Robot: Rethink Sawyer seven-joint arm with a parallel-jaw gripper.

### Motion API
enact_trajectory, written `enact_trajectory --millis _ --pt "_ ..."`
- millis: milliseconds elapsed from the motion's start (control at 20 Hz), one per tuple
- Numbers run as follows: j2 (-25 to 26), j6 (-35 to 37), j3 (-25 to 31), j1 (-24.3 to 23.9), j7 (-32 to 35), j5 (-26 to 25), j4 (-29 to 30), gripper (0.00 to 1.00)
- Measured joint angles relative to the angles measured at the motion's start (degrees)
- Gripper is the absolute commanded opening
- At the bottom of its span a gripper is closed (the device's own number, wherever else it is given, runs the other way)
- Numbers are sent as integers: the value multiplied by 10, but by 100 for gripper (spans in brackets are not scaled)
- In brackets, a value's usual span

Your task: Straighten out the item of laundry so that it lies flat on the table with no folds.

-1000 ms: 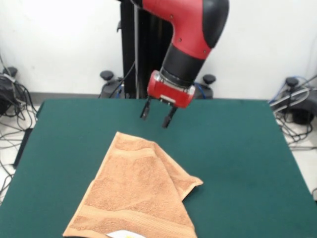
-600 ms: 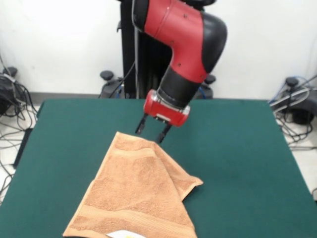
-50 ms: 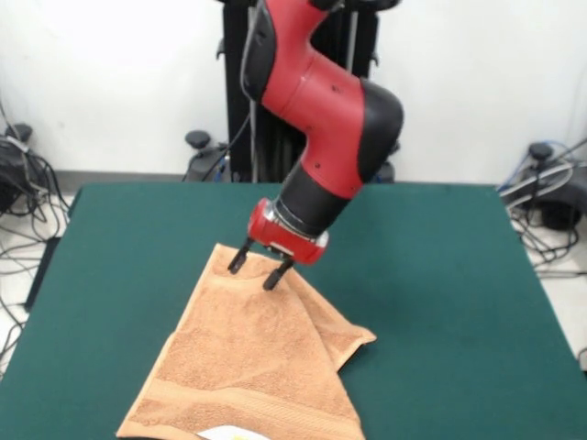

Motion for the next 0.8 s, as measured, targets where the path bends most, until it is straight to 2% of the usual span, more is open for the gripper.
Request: enact_trajectory --millis 300,800 --pt "38 0 -19 46 0 51 -12 100" --pt "33 0 -16 46 0 65 -12 100"
